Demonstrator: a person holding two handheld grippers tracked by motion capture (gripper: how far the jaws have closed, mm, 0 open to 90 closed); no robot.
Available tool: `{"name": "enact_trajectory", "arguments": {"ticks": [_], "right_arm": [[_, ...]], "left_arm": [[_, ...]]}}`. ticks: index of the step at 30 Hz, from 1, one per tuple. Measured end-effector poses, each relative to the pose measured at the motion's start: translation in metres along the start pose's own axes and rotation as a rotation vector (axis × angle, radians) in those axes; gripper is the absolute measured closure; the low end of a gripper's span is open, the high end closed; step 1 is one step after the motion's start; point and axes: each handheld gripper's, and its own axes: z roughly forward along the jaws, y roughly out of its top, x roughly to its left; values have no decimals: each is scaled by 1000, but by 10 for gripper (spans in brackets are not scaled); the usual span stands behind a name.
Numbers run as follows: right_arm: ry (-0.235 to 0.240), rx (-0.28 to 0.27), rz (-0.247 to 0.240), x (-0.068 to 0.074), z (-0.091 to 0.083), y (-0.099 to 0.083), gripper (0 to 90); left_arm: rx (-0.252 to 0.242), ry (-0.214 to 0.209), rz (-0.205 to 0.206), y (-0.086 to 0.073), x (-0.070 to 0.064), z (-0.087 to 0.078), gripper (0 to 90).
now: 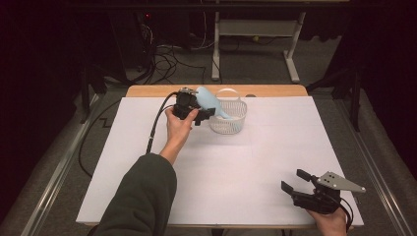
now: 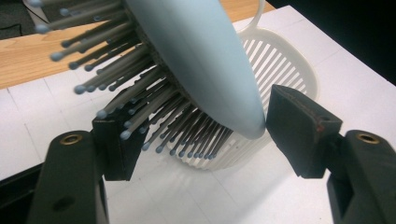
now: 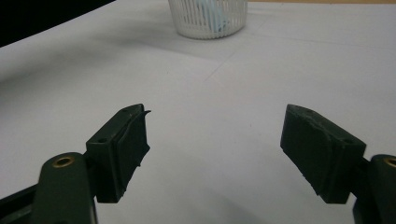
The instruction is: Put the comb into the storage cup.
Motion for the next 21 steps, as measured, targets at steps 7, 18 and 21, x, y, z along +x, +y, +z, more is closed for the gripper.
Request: {"name": "enact_trajectory", "arguments": {"ticks": [7, 18, 21], "right_arm": [[0, 2, 1, 0, 0, 0, 236], [-1, 0, 1, 0, 0, 0, 236], [-1, 0, 0, 0, 0, 0, 236]], "left_arm": [[-9, 2, 6, -1, 2, -5, 317], [-14, 6, 9, -2, 4, -11, 318], [-11, 7, 14, -2, 4, -13, 318]]}}
